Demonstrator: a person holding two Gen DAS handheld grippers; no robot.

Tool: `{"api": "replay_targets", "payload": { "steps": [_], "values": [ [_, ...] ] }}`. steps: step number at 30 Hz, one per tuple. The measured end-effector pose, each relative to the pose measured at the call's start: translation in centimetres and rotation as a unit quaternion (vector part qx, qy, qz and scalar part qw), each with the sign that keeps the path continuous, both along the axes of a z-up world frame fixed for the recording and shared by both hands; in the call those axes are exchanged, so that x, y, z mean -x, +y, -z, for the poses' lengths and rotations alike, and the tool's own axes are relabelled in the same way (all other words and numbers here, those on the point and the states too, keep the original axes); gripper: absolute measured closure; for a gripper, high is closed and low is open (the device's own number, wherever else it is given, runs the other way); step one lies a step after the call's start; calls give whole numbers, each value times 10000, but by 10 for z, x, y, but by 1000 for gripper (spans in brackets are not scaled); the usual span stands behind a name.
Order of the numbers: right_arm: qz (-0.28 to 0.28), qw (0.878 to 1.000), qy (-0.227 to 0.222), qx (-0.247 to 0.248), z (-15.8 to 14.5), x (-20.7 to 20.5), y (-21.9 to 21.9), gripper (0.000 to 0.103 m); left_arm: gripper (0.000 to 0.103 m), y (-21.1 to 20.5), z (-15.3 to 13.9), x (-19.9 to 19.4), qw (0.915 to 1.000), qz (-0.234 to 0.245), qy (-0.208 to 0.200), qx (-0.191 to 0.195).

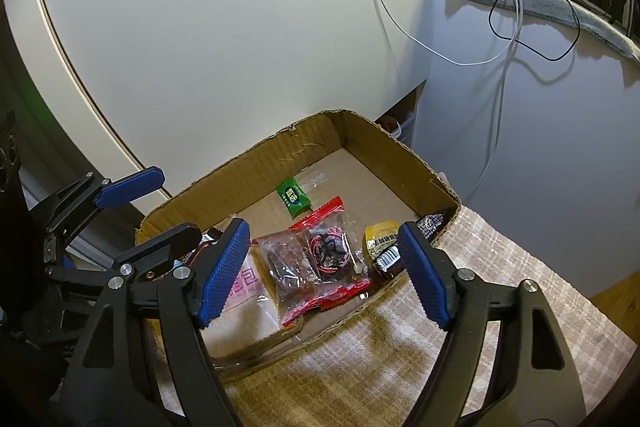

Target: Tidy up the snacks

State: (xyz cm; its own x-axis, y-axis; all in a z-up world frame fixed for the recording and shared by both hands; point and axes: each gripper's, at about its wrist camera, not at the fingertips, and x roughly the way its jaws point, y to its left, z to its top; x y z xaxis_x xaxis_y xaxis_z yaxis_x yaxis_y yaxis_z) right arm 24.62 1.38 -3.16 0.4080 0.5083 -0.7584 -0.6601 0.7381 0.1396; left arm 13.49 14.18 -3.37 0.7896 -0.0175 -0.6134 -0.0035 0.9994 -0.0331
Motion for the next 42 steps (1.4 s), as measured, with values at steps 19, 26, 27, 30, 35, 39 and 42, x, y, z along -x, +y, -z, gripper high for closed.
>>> {"api": "replay_targets", "payload": {
  "steps": [19, 26, 27, 30, 35, 39, 42],
  "values": [
    [179, 9991, 91, -380, -4, -3, -18, 24, 26, 1, -1, 5, 9999, -155, 25, -42],
    [222, 9986, 62, -477, -6, 1, -23, 24, 23, 1, -4, 8, 9997, -233, 35, -107],
    [232, 9985, 51, -499, -7, 3, -24, 24, 23, 0, -5, 9, 9996, -250, 29, -115],
    [248, 9982, 24, -544, -9, 6, -27, 24, 22, -1, -7, 13, 9995, -286, 6, -133],
    [274, 9981, -95, -535, -12, 15, -32, 24, 22, -3, -11, 19, 9993, -348, -32, -144],
    [320, 9980, -234, -491, -16, 25, -35, 24, 22, -5, -13, 24, 9990, -407, -59, -187],
    [337, 9977, -316, -492, -19, 34, -38, 24, 22, -6, -16, 31, 9987, -467, -111, -181]
  ]
}}
